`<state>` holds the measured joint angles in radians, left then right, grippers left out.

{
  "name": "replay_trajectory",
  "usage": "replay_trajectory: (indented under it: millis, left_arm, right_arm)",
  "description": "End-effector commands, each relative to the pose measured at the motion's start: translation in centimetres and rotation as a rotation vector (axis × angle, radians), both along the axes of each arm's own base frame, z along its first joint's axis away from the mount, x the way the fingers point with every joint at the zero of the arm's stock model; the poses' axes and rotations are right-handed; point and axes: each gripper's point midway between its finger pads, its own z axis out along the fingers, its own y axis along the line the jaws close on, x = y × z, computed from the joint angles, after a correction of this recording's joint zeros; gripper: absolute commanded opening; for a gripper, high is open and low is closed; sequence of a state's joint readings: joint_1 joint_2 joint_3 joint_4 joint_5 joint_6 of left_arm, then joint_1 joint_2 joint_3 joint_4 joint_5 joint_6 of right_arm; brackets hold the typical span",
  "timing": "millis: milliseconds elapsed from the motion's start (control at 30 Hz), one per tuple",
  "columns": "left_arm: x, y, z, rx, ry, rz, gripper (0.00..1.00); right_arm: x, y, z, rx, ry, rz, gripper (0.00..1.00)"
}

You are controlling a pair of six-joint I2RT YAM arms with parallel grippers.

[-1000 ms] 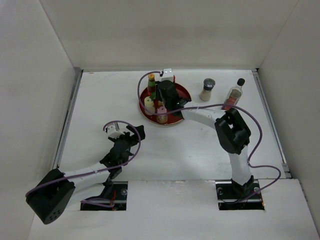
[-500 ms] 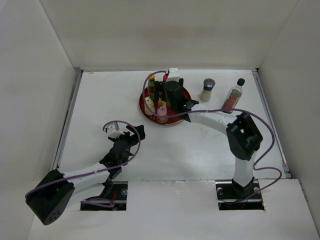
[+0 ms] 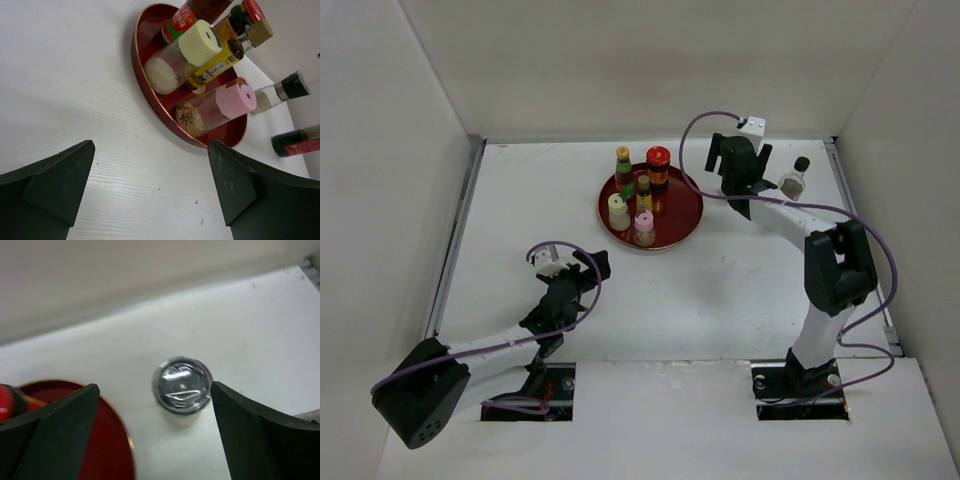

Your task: Organize the condiment bottles

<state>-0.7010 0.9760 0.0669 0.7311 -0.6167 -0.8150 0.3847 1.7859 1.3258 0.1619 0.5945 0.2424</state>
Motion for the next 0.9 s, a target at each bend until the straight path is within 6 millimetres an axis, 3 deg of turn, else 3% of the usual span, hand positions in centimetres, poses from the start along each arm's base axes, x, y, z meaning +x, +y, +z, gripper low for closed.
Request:
replay_trajectory:
  millis: [0,200,433,567,733,800,867]
  left_arm:
    - [0.7,-0.6,2.0,-0.04,-0.053,-0.003,1.0]
    - [0.7,-0.6,2.0,-0.037,-0.052,-0.002,1.0]
    - [0.7,-1.0,2.0,-0.039,-0.053,-0.012,1.0]
    - [0.8,-0.7,1.9,-0.035,-0.051,-0.002,1.0]
    - [0.8,-0.6,1.9,-0.036,-0.052,-0.002,1.0]
    - [0.8,-0.8,1.8,-0.032,-0.046,-0.008,1.0]
    - [0.8,-0.9,2.0,-0.037,-0.051,-0.012,1.0]
  right_arm:
    - [0.6,-0.8,-1.5,-0.04,0.062,-0.044,1.0]
    - [1.6,-3.1,-3.8,-0.046,0.103,-0.09,1.0]
    - [4.4,-3.5,-4.6,0.002,0.084,-0.041,1.0]
    - [4.8,-3.2,-4.9,0.007,0.094,-0.024,0.78]
    - [3.5,-3.3,-2.5,0.024,0.049,-0.025,0.57]
    - [2.4,-2.9,-0.1,0.039,-0.001,-0.012,0.54]
    - [0.9,-1.3,2.0,0.04,-0.043,0.026,0.54]
